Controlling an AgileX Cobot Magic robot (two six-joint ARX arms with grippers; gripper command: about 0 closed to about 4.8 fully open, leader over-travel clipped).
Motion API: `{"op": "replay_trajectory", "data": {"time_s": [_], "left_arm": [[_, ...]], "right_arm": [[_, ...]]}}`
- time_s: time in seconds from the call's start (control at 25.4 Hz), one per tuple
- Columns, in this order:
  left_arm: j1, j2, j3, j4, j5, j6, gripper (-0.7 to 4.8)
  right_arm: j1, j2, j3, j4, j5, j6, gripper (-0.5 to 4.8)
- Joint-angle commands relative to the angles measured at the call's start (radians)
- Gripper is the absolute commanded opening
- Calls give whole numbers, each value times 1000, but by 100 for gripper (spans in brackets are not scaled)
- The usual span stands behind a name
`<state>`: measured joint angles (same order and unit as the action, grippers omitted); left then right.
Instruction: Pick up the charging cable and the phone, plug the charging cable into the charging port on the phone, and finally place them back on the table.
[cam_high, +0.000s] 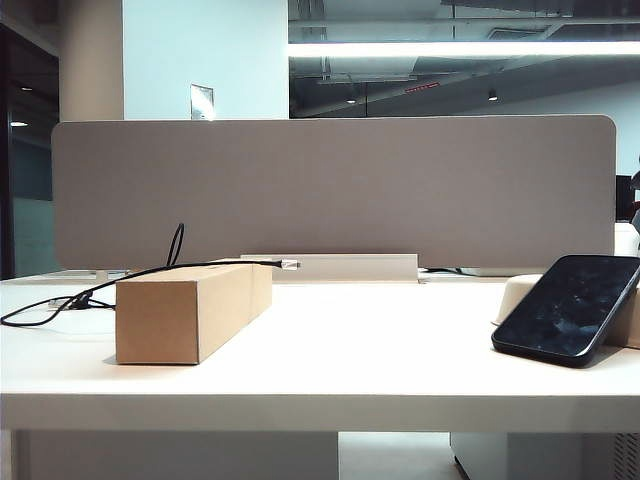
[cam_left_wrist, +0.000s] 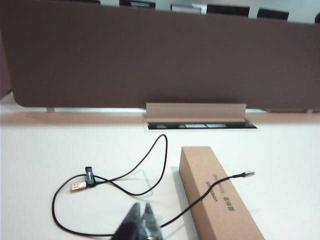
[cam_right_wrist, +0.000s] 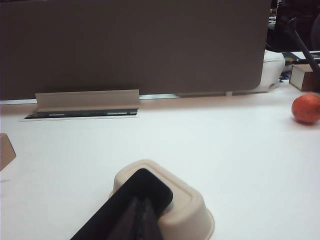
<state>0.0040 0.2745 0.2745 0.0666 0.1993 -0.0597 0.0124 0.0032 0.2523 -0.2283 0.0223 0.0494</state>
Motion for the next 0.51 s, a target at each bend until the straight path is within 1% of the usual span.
{"op": "replay_trajectory", "data": {"time_s": [0.04, 0.16, 0.28, 0.32, 0.43, 0.51], "left_arm": [[-2, 56, 33, 11, 8, 3, -6], [-2, 108, 63, 11, 18, 4, -6], [-2, 188, 104, 41, 70, 4, -6], [-3, 230, 127, 48, 95, 4, -6], [-3, 322, 184, 47, 117, 4, -6], [-3, 413, 245, 47, 164, 6, -6]], "right_arm": [[0, 8, 15, -32, 0, 11, -6], [0, 39, 27, -42, -3, 40, -6], [1, 117, 57, -45, -11, 85, -6], [0, 166, 73, -45, -34, 86, -6], [0, 293, 109, -39, -86, 87, -6], [0, 413, 142, -34, -140, 114, -5]]}}
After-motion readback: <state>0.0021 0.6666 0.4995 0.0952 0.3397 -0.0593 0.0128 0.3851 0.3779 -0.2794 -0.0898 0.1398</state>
